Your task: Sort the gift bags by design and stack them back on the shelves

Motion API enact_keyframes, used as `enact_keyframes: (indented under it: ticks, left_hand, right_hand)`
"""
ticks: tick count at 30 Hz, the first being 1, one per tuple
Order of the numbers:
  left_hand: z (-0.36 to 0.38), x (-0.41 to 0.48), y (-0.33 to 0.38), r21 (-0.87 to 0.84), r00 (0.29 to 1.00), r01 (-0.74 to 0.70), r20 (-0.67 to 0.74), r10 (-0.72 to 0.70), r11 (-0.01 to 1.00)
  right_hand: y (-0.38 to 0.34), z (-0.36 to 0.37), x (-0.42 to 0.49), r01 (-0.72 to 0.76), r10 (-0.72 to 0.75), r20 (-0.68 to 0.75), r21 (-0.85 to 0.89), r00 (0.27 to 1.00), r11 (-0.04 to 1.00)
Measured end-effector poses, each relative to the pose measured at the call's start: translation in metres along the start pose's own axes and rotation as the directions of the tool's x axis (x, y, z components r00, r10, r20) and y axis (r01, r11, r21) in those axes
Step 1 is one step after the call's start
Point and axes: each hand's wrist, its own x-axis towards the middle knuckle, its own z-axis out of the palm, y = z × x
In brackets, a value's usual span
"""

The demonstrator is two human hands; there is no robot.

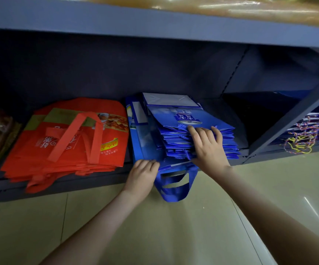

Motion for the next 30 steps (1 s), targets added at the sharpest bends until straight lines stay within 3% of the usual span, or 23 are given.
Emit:
enact_keyframes:
  ticks: [6,9,14,18,23,27,30]
  left_hand:
    - [-0.045,0.003,-0.006,-0.013,0.980,-0.089,-0.180,0.086,0.996]
    - [-0.058,-0.002,-0.014,0.093,0.964,-0.049,-0.254,0.072,0.994]
    - [-0.059,0.000,-0.004,0.297,0.919,-0.092,-0.341,0.196,0.951]
    - [-0.059,0.004,-0.007,0.353,0.911,-0.024,-0.377,0.166,0.935]
    - [-0.054,-0.005,-0.022,0.315,0.915,-0.098,-0.344,0.210,0.944]
    - [-0.054,-0.011,-0.024,0.471,0.923,-0.156,-0.243,0.297,0.869]
    - [-0.057,0.001,-0.023,0.467,0.955,-0.170,-0.139,0.262,0.868]
  right_hand:
    - [-0.041,-0.010,0.008,0.132,-0.126,-0.058,0.112,0.990,0.985]
    - [-0.039,-0.010,0.008,0.146,-0.140,-0.051,0.142,0.989,0.979]
    - [-0.039,-0.014,0.009,0.183,-0.177,-0.049,0.189,0.983,0.965]
    - [-0.044,-0.029,-0.003,0.189,-0.170,-0.100,0.238,0.980,0.953]
    - [-0.060,-0.026,-0.024,0.169,-0.162,-0.055,0.155,0.985,0.973]
    - [-0.070,-0.010,-0.021,0.199,-0.200,0.030,0.023,0.979,0.980]
    - [-0.069,-0.003,-0.013,0.196,-0.192,0.066,-0.059,0.979,0.979]
